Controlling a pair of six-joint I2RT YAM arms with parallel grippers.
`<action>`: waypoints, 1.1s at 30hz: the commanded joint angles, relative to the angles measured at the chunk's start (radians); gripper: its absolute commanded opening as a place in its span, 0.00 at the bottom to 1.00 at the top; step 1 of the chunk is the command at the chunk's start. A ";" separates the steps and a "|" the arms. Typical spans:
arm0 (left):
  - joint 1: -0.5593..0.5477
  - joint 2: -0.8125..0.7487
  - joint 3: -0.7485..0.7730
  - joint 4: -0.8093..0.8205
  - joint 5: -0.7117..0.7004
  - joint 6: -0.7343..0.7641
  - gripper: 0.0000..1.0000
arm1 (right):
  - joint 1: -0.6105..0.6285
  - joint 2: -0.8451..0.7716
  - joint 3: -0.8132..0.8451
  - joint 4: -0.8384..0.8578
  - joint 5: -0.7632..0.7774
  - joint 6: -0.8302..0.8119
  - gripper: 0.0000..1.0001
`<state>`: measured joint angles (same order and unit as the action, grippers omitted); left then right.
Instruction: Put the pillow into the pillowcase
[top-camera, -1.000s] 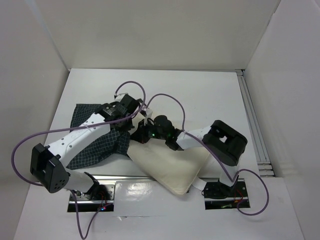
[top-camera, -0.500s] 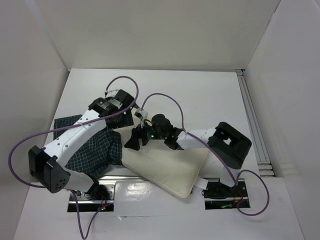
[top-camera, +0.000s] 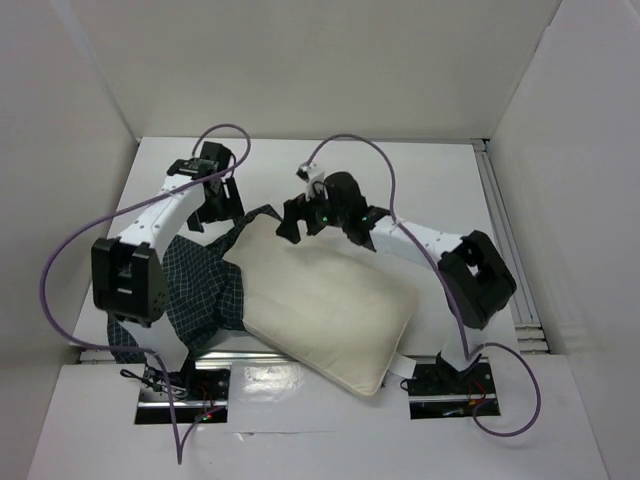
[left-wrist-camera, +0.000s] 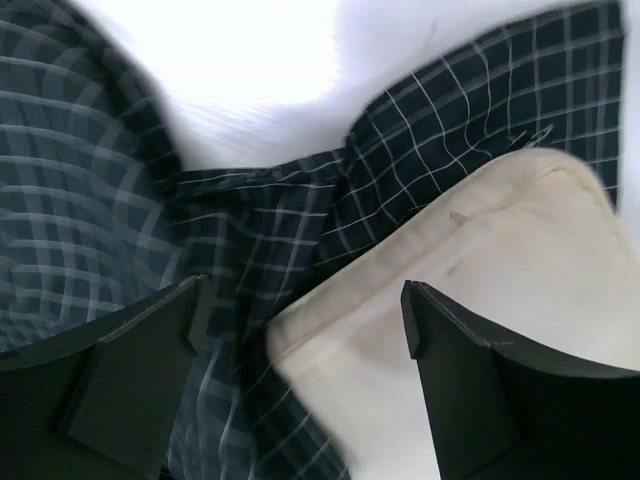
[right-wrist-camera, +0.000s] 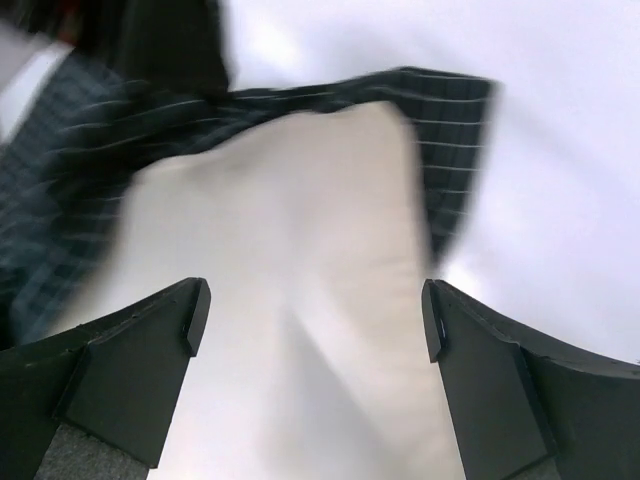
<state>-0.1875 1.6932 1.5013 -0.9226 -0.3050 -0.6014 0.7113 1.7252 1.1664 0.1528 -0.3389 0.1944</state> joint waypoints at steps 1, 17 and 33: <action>-0.010 0.069 0.033 0.056 0.118 0.110 0.95 | -0.075 0.103 0.140 -0.105 -0.147 -0.117 1.00; 0.000 0.359 0.051 0.017 0.029 0.081 0.77 | -0.065 0.428 0.397 -0.212 -0.377 -0.257 0.83; -0.079 0.396 0.336 0.143 0.125 0.170 0.00 | -0.079 0.312 0.298 -0.133 -0.155 -0.280 0.00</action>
<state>-0.2501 2.0907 1.6829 -0.8463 -0.2180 -0.4675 0.6403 2.1059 1.4769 -0.0021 -0.6197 -0.0544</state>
